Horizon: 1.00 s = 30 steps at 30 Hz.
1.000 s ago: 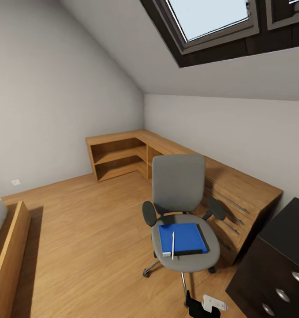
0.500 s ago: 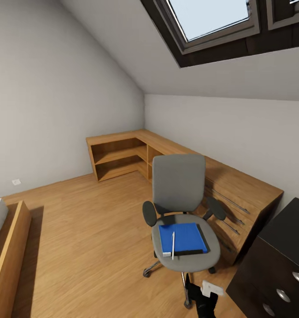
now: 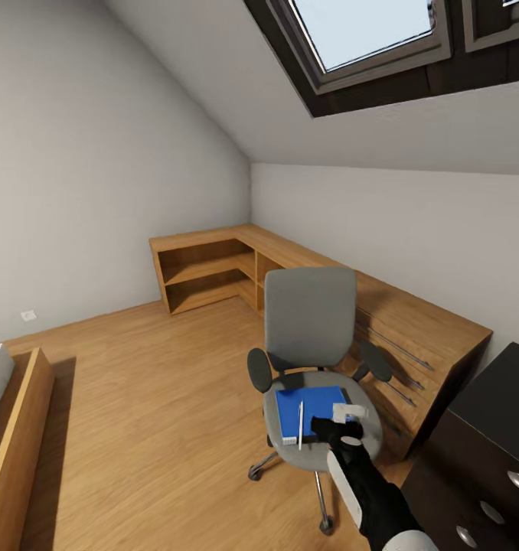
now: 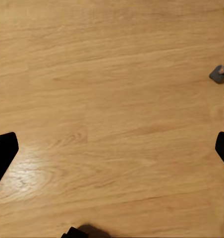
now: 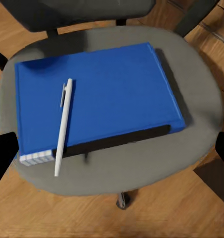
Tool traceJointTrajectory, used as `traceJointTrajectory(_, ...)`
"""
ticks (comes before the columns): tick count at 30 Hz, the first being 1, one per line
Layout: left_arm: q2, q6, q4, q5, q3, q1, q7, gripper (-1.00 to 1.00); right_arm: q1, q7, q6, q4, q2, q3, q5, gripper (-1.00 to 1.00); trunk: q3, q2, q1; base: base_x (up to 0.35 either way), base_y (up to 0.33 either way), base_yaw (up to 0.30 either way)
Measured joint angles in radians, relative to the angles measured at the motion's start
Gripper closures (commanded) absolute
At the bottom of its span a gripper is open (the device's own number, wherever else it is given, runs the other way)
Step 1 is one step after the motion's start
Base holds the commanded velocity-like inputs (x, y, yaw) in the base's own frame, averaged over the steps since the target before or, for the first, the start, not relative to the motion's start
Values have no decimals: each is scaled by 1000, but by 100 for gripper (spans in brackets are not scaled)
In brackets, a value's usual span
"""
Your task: In the bedroom, organize the workspace by keeping the computer under the desk, ensuring the monitor is on the desk, placing the keyboard on the desk next to the monitor, placing the mouse on the desk next to the keyboard, moving the folder from the swivel chair onto the desk next to the mouse, stacking the notebook on top of the folder with the pen on top of the notebook, and positioning the swivel chair next to the desk.
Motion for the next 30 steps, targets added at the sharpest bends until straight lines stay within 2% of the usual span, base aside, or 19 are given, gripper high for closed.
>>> traceJointTrajectory(1, 3, 9, -43, 0, 0, 0, 1, -100, -3, -1, 53, -34, 0, 0, -6, -100, 0, 0, 0, 0, 0, 0)
traceJointTrajectory(3, 6, 27, -92, 1, 1, 0, 3, -100, -8, -2, 90, -54, 1, -1, -18, -100, 0, 0, 0, 0, 0, 0)
traceJointTrajectory(5, 17, 83, -177, 0, 5, 1, 13, -100, -24, -2, 128, -60, 5, 0, -43, -100, 0, 0, 0, 0, 0, 0)
traceJointTrajectory(6, 27, 142, -246, -1, 6, 1, 33, -100, -40, -3, 151, -46, 13, 1, -58, -100, 0, 0, 0, 0, 0, 0)
traceJointTrajectory(8, 37, 219, -326, 1, 9, 1, 68, -100, -63, -3, 173, -15, 25, 1, -67, -100, 0, 0, 0, 0, 0, 0)
traceJointTrajectory(9, 44, 294, -401, 5, 18, 1, 109, -100, -93, -4, 189, 30, 39, 2, -73, -100, 0, 0, 0, 0, 0, 0)
traceJointTrajectory(11, 48, 375, -485, 10, 37, 1, 152, -100, -132, -5, 199, 91, 54, 1, -77, -100, 0, 0, 0, 0, 0, 0)
traceJointTrajectory(12, 48, 452, -564, 11, 63, 0, 188, -100, -173, -5, 205, 159, 64, 1, -82, -100, 0, 0, 0, 0, 0, 0)
traceJointTrajectory(13, 45, 490, -606, 13, 76, 0, 204, -100, -195, -7, 208, 195, 65, 2, -86, -100, 0, 0, 0, 0, 0, 0)
traceJointTrajectory(14, 35, 559, -672, 14, 99, -1, 225, -100, -236, -6, 211, 258, 65, 1, -88, -100, 0, 0, 0, 0, 0, 0)
traceJointTrajectory(17, 8, 678, -763, 15, 143, -14, 249, -100, -295, -5, 214, 335, 65, -1, -92, -100, 0, 0, 0, 0, 0, 0)
traceJointTrajectory(18, -13, 770, -812, 12, 227, -43, 259, -100, -327, 0, 151, 430, 65, -1, -93, -100, 0, 0, 0, 0, 0, 0)
traceJointTrajectory(23, -13, 791, -827, 9, 254, -55, 258, -100, -336, 0, 75, 506, 65, 1, -87, -100, 0, 0, 0, 0, 0, 0)
traceJointTrajectory(28, -3, 797, -835, 11, 264, -58, 261, -100, -337, 4, 72, 524, 65, -5, -89, -100, 0, 0, 0, 0, 0, 0)
traceJointTrajectory(30, -10, 793, -846, 8, 265, -57, 260, -100, -338, 0, 69, 523, 65, -4, -85, -100, 0, 0, 0, 0, 0, 0)
